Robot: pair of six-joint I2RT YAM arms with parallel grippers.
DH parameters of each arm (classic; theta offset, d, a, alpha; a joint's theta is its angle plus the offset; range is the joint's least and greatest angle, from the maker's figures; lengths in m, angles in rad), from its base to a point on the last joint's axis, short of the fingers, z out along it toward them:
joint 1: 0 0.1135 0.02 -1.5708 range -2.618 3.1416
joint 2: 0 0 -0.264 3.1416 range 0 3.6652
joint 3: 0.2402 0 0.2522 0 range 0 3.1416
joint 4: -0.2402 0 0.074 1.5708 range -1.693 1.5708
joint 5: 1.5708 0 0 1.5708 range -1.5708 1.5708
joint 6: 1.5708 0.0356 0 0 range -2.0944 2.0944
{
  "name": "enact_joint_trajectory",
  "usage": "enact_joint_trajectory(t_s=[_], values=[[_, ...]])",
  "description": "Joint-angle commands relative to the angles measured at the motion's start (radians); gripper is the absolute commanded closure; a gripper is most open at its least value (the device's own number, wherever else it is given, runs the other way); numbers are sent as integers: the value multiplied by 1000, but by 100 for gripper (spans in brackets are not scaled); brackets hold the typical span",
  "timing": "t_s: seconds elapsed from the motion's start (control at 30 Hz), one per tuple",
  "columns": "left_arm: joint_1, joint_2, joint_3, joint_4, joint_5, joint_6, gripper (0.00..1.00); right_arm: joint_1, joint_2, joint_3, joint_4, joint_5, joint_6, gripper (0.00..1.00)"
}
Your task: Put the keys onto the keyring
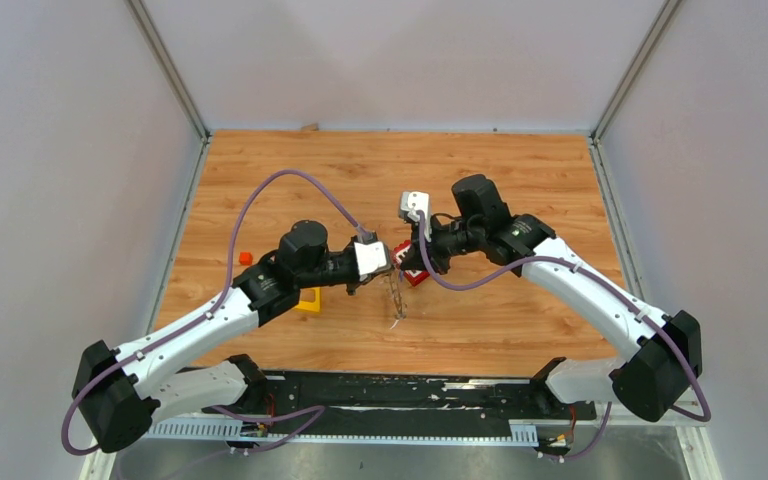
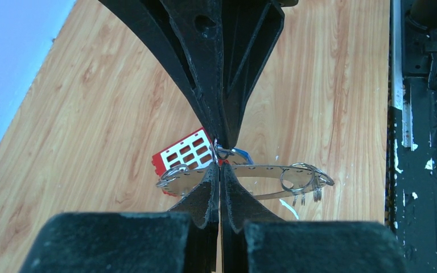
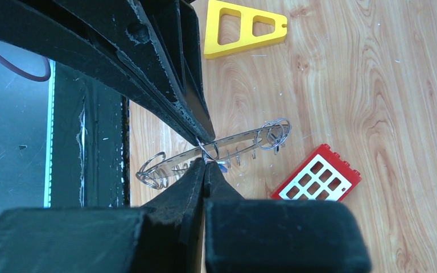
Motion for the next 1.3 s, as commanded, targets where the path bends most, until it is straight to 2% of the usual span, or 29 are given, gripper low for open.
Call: enact_joint_trajectory(t_s=[0.0, 1.27], values=[[-16, -16, 30, -1, 32, 27, 100, -4, 1, 53, 44, -15, 1, 100], [-38, -2, 57, -8, -45, 14, 100, -1, 58, 62, 46, 52, 42, 100]])
